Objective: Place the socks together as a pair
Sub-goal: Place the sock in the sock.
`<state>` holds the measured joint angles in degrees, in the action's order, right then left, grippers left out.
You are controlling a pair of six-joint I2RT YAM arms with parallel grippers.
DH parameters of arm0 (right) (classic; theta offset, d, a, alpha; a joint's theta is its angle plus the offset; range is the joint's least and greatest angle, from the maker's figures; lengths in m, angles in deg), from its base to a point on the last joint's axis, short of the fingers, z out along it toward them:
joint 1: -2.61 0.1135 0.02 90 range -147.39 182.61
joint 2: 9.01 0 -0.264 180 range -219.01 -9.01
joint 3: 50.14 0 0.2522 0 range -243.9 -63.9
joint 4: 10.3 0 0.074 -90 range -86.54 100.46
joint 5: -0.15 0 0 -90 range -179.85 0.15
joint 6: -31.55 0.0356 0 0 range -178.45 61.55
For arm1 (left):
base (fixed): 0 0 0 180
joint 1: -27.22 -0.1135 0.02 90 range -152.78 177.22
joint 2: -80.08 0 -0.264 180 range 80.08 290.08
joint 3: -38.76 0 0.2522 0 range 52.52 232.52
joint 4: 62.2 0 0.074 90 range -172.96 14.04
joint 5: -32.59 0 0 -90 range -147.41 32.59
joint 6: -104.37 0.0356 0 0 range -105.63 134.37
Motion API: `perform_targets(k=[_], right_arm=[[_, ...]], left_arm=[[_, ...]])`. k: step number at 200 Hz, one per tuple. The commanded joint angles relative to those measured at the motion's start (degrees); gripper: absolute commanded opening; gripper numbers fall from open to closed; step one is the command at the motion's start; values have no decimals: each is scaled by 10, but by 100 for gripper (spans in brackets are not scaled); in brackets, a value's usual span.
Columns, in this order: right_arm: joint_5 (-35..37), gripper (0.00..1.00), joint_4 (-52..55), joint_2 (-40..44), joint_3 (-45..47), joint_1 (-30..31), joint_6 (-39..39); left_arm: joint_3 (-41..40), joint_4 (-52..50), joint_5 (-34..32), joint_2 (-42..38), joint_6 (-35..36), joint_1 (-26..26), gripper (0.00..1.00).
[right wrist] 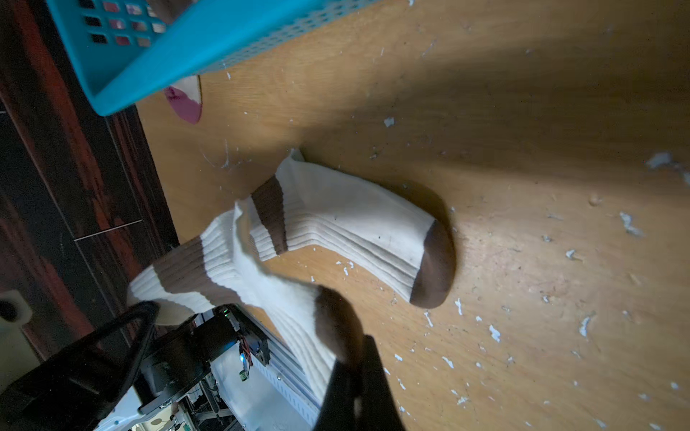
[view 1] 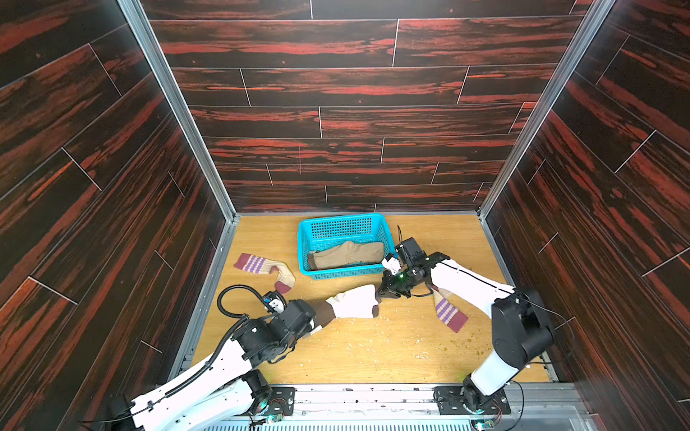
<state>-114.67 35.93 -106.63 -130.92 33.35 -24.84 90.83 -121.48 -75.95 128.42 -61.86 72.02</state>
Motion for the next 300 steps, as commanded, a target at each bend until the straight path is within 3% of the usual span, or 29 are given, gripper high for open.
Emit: perform_targets(k=[1,55,103,119,139,166,193,241,266,300], right_arm=[[2,0,-23,-22,-2,0,-3],[6,0,-67,-66,10,0,2],[23,0,-74,-90,28,-1,-2],[22,6,-73,-96,34,-2,-5],[23,20,-67,-95,39,-2,-10],[23,42,-54,-81,40,-2,-17],[21,52,-31,-73,38,-2,-22],[17,60,-37,-71,49,-2,-19],[16,60,-44,-86,42,-1,-13],[23,57,-45,-96,42,-1,-9]], left_arm=[[-15,27,38,7,47,-32,1],[-54,65,61,22,71,-66,1],[-90,78,44,35,82,-77,3],[-103,93,41,41,85,-80,5],[-109,101,42,51,86,-83,19],[-100,102,42,58,90,-84,51],[-85,91,53,59,85,-83,64],[-97,108,46,65,57,-83,69],[-80,121,56,121,65,-83,68],[-26,55,59,235,66,-84,64]])
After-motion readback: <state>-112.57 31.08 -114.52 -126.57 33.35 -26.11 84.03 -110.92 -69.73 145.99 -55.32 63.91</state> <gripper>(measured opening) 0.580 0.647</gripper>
